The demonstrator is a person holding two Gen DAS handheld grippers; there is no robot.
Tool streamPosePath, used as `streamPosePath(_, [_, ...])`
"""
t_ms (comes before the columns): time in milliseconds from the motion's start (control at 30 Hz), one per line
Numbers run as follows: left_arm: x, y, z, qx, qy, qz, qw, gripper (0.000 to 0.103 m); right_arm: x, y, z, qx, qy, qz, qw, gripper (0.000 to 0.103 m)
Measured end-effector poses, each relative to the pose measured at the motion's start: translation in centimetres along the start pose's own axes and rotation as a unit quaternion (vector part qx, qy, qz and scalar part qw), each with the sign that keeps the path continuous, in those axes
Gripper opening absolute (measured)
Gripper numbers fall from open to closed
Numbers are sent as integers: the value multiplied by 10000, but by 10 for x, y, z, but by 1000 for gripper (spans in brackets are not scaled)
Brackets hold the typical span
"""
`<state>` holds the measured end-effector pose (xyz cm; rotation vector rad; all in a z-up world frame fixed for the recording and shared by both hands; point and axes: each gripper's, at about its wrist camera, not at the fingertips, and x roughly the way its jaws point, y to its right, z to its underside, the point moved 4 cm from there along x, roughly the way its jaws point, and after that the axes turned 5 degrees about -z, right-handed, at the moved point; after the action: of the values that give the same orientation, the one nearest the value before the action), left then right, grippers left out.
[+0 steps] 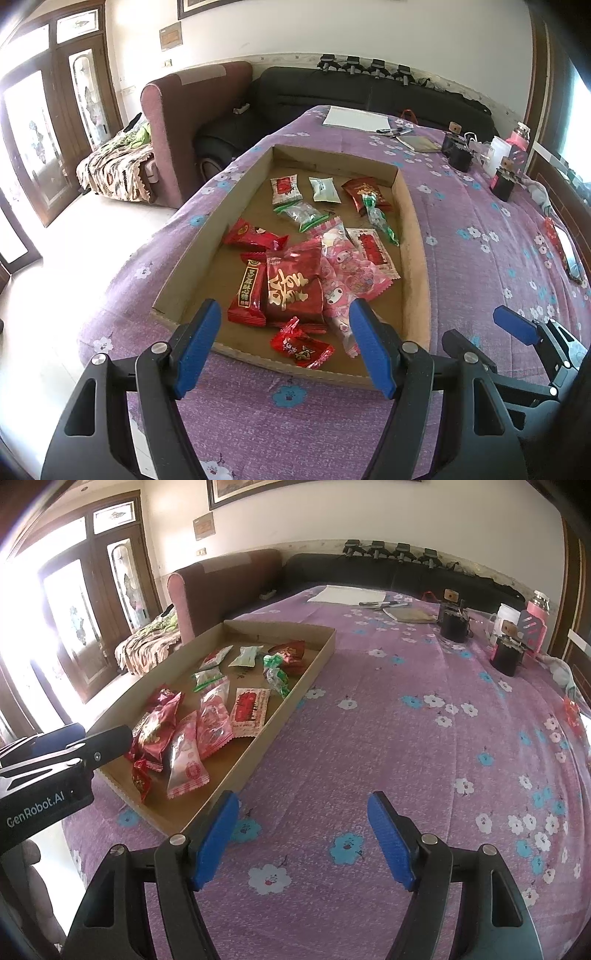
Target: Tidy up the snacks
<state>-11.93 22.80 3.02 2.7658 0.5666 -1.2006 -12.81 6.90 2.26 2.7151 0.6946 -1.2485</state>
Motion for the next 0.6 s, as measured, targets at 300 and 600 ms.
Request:
streamPosePath(300, [-40,-25,-10,-530,1174,-598,9899,74,-12,0,-5,-37,318,80,9995,74])
streamPosePath(600, [-80,-51,-14,-983,2023,-826,9709,103,-22,-11,-9,-327,539,147,9979,74])
